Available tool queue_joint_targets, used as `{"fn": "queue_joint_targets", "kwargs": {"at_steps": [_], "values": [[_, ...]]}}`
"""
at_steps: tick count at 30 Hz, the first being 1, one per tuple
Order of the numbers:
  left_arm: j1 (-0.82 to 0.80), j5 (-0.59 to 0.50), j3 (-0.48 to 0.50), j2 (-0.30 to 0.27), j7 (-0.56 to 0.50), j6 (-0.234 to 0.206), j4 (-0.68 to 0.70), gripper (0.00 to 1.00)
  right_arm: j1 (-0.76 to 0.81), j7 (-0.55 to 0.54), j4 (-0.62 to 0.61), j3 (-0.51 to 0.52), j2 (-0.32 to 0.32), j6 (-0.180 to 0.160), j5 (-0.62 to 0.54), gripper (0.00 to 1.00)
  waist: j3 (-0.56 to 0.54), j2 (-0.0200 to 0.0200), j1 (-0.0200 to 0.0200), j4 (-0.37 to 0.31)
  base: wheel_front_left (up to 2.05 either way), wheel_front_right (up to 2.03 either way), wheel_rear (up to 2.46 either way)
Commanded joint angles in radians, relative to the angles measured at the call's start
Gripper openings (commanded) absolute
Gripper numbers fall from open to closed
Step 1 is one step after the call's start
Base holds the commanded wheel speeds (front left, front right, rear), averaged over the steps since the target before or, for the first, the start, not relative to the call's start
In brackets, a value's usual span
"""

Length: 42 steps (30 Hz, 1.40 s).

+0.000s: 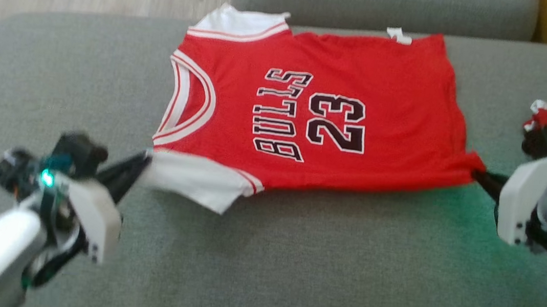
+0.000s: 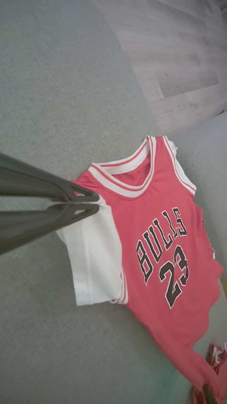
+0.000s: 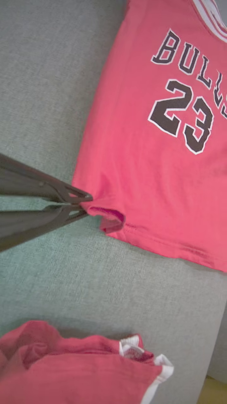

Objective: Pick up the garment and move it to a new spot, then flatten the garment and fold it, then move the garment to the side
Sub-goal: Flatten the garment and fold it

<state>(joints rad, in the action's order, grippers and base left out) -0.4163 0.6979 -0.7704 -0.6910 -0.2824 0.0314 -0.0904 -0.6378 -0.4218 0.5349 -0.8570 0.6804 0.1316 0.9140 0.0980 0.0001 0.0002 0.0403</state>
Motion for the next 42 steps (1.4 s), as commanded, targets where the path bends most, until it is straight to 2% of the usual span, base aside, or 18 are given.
{"fn": "queue_joint_targets", "kwargs": {"at_steps": [1, 14, 26, 32, 33, 34, 35, 39, 42], "values": [[-0.086, -0.013, 0.06, -0.024, -0.003, 0.008, 0.006, 0.0, -0.028, 0.007, -0.01, 0.017, 0.009, -0.001, -0.003, 0.0, 0.028, -0.0001, -0.0002, 0.0, 0.0, 0.0, 0.0], [-0.386, -0.062, 0.012, 0.079, -0.035, 0.082, -0.305, 0.0, -0.165, 0.019, 0.111, 0.071, -0.086, -0.001, -0.023, 0.0, 0.13, -0.0001, -0.0002, -0.011, 0.0, 0.0, 0.0], [-0.551, -0.114, -0.077, 0.172, 0.025, 0.097, -0.539, 0.0, -0.238, 0.054, 0.187, 0.063, -0.13, -0.001, -0.037, 0.0, 0.191, -0.0001, -0.0002, -0.02, 0.0, 0.0, 0.0], [-0.594, -0.097, -0.09, 0.213, 0.063, 0.098, -0.636, 0.0, -0.258, 0.065, 0.23, 0.058, -0.145, -0.001, -0.034, 0.0, 0.204, -0.0001, -0.0002, -0.02, 0.0, 0.0, 0.0], [-0.6, -0.093, -0.086, 0.221, 0.077, 0.098, -0.652, 0.55, -0.264, 0.076, 0.24, 0.063, -0.147, -0.001, -0.035, 0.0, 0.207, -0.0001, -0.0002, -0.02, 0.0, 0.0, 0.0], [-0.606, -0.089, -0.078, 0.231, 0.093, 0.093, -0.669, 1.0, -0.27, 0.093, 0.25, 0.071, -0.148, -0.001, -0.039, 0.93, 0.209, -0.0001, -0.0002, -0.019, 0.0, 0.0, 0.0], [-0.612, -0.086, -0.073, 0.242, 0.112, 0.088, -0.685, 1.0, -0.277, 0.113, 0.261, 0.081, -0.153, -0.001, -0.041, 1.0, 0.21, -0.0001, -0.0002, -0.018, 0.0, 0.0, 0.0], [-0.633, -0.08, -0.032, 0.281, 0.252, 0.046, -0.723, 1.0, -0.3, 0.223, 0.295, 0.123, -0.171, -0.001, -0.057, 1.0, 0.203, -0.0001, -0.0002, -0.015, 0.0, 0.0, 0.0], [-0.627, -0.047, 0.014, 0.31, 0.371, 0.038, -0.737, 1.0, -0.31, 0.337, 0.281, 0.151, -0.185, -0.001, -0.065, 1.0, 0.187, -0.0001, -0.0002, -0.012, 0.0, 0.0, 0.0]]}}
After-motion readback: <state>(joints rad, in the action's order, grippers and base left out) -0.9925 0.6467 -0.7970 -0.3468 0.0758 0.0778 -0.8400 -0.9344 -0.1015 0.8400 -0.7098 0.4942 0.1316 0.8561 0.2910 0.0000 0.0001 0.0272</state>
